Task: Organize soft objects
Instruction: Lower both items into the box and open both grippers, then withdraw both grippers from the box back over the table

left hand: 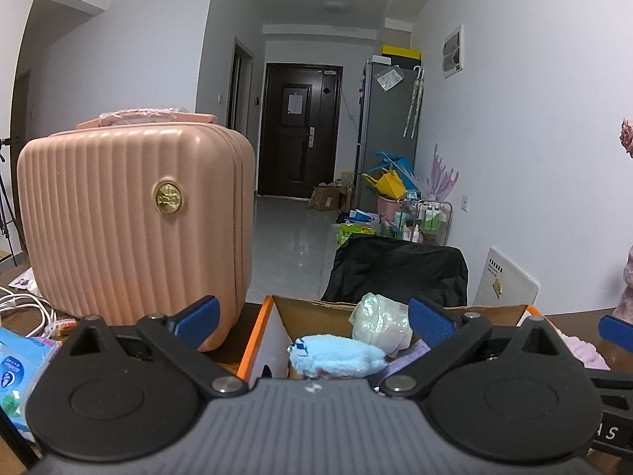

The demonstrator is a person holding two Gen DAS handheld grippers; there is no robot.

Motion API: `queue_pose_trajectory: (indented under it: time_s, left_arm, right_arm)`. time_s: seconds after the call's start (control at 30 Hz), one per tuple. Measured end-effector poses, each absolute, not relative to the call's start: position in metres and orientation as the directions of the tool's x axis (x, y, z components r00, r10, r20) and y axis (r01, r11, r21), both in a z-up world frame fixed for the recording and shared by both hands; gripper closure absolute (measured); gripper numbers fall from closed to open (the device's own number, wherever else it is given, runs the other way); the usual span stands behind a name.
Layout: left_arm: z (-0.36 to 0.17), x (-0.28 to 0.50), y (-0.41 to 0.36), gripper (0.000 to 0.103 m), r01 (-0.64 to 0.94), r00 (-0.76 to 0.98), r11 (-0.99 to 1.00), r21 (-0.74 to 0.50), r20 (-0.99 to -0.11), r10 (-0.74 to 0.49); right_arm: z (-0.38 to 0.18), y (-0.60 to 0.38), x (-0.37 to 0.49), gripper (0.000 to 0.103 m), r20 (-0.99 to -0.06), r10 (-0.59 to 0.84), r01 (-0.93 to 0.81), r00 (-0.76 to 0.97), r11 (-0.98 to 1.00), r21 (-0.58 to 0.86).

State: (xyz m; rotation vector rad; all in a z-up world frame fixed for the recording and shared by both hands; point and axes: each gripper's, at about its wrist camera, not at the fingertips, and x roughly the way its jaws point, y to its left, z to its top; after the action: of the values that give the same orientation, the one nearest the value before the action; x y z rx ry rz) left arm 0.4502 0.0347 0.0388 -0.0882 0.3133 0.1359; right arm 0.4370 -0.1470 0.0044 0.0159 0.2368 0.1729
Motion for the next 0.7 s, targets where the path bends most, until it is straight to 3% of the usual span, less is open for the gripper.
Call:
queue_pose_trajectory:
  time_s: [0.7]
  left_arm:
    - [0.058,0.347,0.025,0.0,-0.086,0.976,0.995,-0.042,-0.205,0.076]
  right_arm:
    - [0.027,-0.181,0.34,0.0,-0.165,0.197,-0.189,0.966,0.98,0.065]
